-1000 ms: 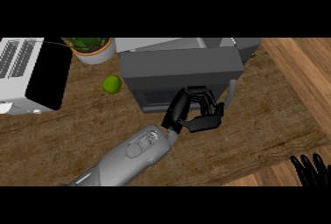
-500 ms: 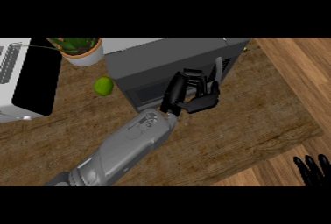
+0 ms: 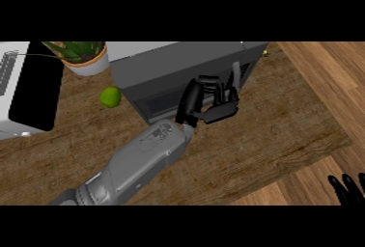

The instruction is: Pick up the milk, place it into the microwave and close the microwave

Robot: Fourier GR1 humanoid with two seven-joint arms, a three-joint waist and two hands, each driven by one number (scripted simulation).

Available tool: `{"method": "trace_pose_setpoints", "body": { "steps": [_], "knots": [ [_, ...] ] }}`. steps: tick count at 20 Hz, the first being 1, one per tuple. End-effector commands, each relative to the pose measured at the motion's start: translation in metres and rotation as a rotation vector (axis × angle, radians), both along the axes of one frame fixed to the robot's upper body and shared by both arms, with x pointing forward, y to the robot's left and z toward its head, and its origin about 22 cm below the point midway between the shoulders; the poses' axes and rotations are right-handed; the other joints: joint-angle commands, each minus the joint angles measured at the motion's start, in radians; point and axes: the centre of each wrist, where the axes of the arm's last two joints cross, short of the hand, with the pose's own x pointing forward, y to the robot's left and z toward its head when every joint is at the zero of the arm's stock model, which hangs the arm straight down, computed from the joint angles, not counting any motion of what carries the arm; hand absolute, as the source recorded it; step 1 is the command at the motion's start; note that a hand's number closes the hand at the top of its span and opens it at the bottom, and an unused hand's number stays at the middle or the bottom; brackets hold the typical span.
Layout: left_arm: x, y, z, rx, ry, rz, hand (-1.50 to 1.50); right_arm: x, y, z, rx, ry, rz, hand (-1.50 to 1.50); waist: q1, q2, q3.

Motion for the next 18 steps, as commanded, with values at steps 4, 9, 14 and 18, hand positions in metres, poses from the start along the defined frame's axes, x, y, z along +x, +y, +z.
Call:
{"method": "trace_pose_setpoints", "body": {
  "steps": [4,9,14,18],
  "knots": [
    [0.017,-0.001,0.013,-0.006,-0.017,0.022,1.50,0.001,-0.003,0.014,-0.022,-0.041,0.044,-1.50,-0.035,0.009,0.000],
    [0.018,0.002,0.006,-0.009,-0.019,0.033,1.50,0.000,-0.005,0.017,0.003,-0.046,0.032,-1.50,-0.029,0.013,0.003],
    [0.019,0.000,0.009,-0.013,-0.039,0.033,1.50,-0.003,0.002,0.021,0.053,-0.041,0.077,-1.50,-0.035,0.016,0.002],
    [0.020,0.001,0.008,-0.020,-0.045,0.035,1.50,-0.004,-0.002,0.023,0.049,-0.030,0.076,-1.50,-0.031,0.018,0.003]
  ]
}}
